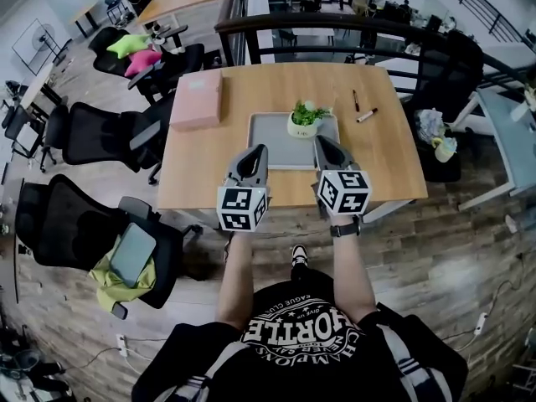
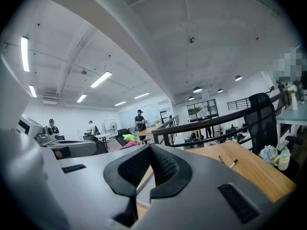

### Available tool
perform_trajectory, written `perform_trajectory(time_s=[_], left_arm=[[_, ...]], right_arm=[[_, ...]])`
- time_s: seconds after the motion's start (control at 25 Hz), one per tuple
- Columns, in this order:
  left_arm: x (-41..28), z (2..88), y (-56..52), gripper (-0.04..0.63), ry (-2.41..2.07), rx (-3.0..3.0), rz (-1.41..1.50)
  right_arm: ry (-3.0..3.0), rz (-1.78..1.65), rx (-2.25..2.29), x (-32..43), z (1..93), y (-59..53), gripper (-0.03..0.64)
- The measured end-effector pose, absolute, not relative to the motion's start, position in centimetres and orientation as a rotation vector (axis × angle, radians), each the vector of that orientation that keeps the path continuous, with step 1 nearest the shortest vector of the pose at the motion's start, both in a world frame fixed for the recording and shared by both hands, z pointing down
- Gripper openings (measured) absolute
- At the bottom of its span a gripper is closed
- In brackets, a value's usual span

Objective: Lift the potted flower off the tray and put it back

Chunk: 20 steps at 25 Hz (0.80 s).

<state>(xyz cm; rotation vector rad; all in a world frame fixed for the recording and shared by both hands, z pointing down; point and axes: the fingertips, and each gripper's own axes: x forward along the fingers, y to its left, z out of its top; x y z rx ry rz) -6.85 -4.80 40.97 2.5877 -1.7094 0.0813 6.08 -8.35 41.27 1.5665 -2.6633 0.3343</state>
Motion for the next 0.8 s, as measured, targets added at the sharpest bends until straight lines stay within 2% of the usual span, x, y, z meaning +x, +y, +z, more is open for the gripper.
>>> perform_trajectory(time_s=[0.8], left_arm=[[-3.6, 43.2, -16.3, 0.018, -1.712, 2.558, 0.115]], right_arm=[[-2.669, 0.353, 1.499, 8.1, 43.0, -19.4, 0.018]])
